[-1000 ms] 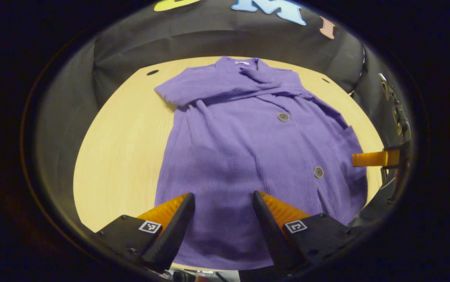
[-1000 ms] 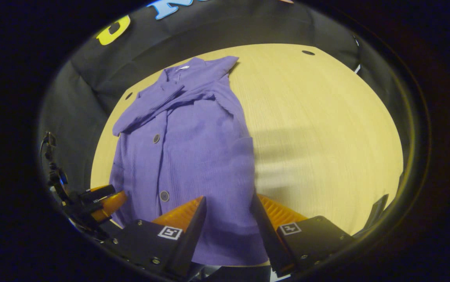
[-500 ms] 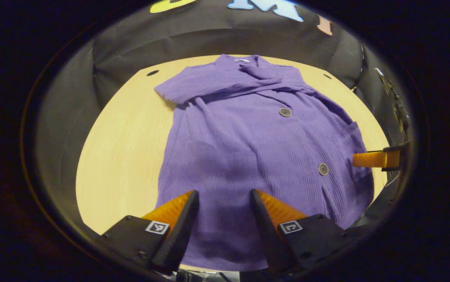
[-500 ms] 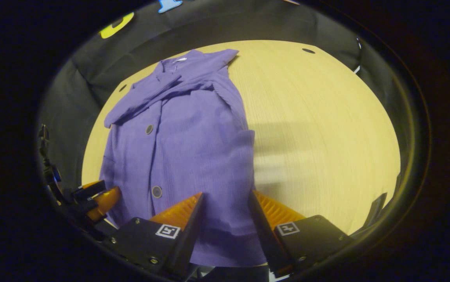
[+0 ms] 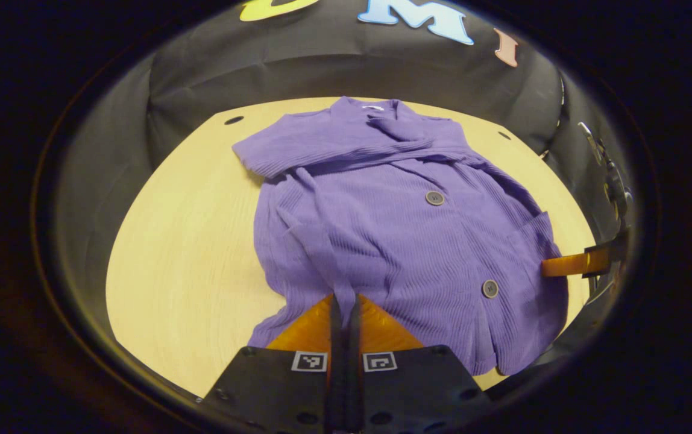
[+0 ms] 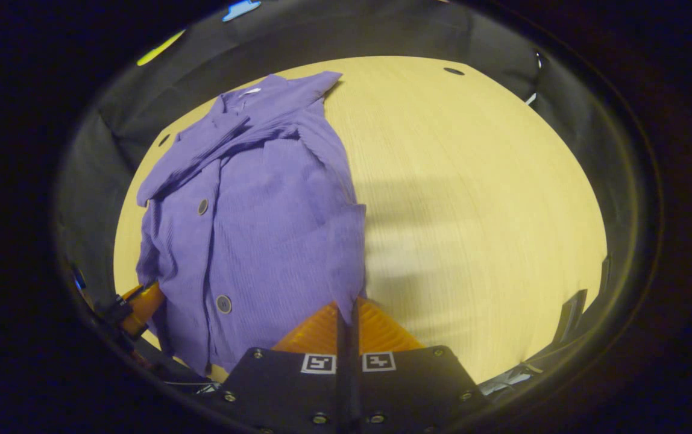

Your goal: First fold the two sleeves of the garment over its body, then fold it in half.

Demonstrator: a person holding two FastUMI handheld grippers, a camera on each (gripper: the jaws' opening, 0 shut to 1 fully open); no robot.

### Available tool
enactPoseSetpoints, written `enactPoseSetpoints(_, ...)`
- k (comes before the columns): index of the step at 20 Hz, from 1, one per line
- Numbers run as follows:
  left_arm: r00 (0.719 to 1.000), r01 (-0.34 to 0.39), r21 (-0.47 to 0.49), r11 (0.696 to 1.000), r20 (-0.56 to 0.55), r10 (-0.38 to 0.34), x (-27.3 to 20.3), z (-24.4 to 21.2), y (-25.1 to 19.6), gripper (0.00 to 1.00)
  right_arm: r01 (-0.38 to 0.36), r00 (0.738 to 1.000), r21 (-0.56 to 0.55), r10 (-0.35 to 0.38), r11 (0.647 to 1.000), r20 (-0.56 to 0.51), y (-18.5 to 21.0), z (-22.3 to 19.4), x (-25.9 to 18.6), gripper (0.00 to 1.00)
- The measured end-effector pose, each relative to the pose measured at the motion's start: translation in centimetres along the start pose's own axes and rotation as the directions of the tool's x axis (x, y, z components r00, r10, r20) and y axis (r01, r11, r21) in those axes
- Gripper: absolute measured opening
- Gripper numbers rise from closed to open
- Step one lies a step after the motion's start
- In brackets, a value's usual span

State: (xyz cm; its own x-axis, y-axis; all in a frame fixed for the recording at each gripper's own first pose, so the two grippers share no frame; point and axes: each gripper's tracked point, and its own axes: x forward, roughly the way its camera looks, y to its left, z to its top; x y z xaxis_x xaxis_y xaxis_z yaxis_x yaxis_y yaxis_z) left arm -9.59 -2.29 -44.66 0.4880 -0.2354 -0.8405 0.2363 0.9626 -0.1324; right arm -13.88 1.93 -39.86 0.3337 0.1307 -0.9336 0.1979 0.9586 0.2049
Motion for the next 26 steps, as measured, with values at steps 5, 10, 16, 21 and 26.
enactPoseSetpoints(5,1.0,0.015,-0.075,0.997,0.011,-0.014,-0.3,1.5,0.8,0.06,-0.085,0.996,0.057,0.084,0.995,0.029,1.6,1.5,-1.5,0.01)
enactPoseSetpoints(10,0.998,0.035,-0.108,0.994,0.053,-0.029,-0.8,4.6,0.7,0.06,-0.159,0.986,0.077,0.155,0.984,0.062,3.6,3.8,-3.0,0.01)
enactPoseSetpoints(16,0.992,0.063,-0.144,0.988,0.116,-0.047,-0.8,9.6,0.7,0.07,-0.223,0.97,0.075,0.213,0.972,0.119,5.4,7.8,-4.2,0.01)
enactPoseSetpoints(21,0.985,0.073,-0.146,0.987,0.164,-0.048,0.0,14.1,1.4,0.07,-0.262,0.954,0.055,0.249,0.964,0.167,6.7,12.0,-4.7,0.01)
enactPoseSetpoints(26,0.976,0.085,-0.152,0.985,0.209,-0.052,1.5,18.9,2.1,0.07,-0.28,0.94,0.049,0.264,0.959,0.218,7.1,17.1,-4.5,0.01)
